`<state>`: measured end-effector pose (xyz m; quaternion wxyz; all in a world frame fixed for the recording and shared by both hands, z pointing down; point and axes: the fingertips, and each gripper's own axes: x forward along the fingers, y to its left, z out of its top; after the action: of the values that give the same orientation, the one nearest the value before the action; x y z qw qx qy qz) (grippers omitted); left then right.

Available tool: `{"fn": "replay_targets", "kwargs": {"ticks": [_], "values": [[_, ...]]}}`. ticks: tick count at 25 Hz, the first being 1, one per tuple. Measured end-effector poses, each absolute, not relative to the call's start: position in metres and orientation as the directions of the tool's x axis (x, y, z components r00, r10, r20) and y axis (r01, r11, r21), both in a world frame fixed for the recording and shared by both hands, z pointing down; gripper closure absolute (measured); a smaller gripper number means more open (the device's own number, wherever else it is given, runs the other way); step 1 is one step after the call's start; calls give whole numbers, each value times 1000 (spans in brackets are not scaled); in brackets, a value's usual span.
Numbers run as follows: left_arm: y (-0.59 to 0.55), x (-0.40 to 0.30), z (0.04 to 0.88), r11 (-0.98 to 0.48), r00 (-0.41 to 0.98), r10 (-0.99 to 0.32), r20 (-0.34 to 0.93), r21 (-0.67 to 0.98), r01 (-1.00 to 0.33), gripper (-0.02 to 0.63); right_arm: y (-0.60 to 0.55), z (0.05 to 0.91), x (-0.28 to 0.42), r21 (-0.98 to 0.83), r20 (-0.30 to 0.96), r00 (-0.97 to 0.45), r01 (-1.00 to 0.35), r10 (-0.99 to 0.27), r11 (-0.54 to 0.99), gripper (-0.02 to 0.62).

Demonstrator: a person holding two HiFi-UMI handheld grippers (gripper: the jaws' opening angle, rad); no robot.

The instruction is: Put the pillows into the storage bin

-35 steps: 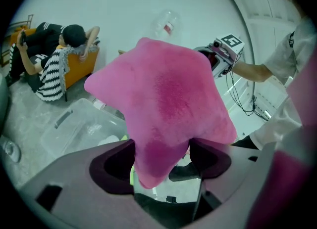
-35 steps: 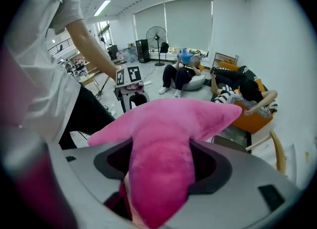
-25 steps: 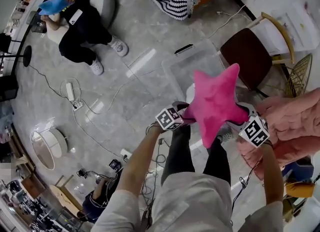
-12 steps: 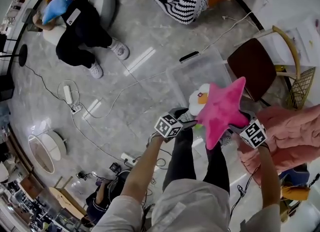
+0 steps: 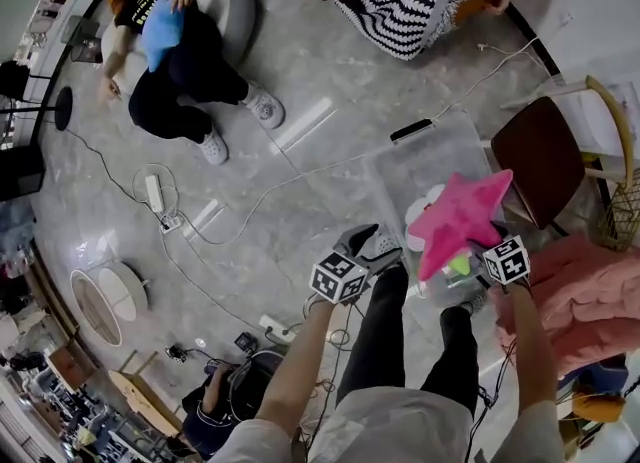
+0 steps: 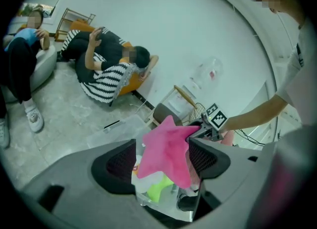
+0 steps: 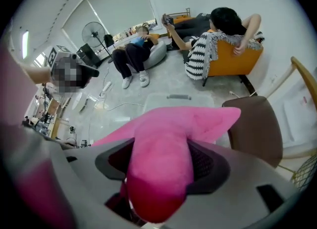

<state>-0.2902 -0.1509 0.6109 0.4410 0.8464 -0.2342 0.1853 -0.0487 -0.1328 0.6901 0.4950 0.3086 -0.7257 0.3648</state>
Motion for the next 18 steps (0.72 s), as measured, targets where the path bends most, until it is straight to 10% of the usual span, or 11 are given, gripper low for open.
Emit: {"fn": "replay_targets", "kwargs": {"ticks": [18], "values": [[-100,-289,695,-440,805,-164,571,688,-577,273,-174,801,-61,-183,953,-267,-883,-143,432,295]]}}
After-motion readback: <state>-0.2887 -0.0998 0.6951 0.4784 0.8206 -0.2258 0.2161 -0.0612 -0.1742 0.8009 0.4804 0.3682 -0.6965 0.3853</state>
